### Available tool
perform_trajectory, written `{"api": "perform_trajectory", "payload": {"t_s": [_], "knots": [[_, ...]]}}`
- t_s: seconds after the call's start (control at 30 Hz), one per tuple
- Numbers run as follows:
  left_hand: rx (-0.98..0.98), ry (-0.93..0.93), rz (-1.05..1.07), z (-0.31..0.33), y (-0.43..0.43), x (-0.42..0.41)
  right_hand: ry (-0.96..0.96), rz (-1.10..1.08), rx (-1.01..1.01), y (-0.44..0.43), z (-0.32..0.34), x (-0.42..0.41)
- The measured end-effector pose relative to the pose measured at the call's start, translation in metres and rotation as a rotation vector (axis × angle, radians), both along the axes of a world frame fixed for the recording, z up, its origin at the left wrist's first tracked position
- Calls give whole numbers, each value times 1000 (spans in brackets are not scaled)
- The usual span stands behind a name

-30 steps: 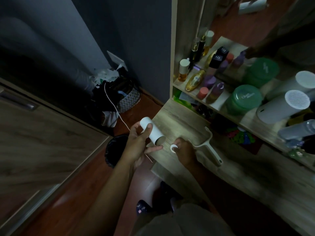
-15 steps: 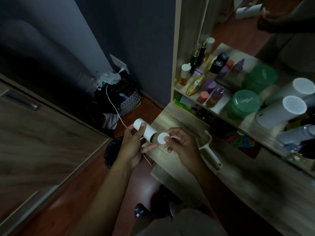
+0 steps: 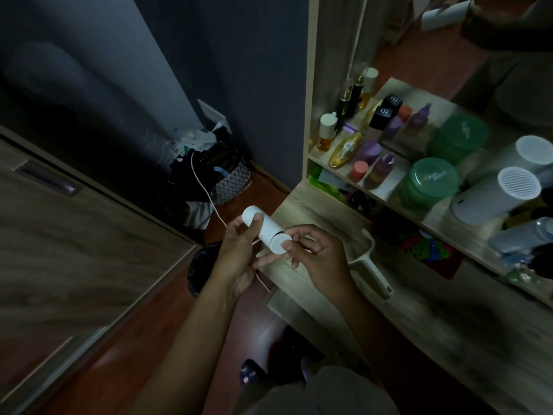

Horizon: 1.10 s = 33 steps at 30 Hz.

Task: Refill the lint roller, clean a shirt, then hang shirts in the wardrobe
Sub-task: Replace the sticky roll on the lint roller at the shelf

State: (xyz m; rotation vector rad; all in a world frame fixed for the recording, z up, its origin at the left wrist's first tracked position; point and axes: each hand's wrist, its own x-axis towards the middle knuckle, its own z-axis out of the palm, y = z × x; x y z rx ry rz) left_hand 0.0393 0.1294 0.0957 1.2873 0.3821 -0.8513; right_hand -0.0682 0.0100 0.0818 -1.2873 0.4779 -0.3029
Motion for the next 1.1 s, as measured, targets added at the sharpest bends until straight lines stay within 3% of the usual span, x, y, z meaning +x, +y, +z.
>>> {"api": "perform_trajectory", "payload": {"t_s": [0.47,1.1], "knots": [[-13,-14,-6,5,3,-3,121,-13,-208,-4,5,-2],[-63,-72,-33,12,10,-5,87,-17,-298,-4,0,0]]}}
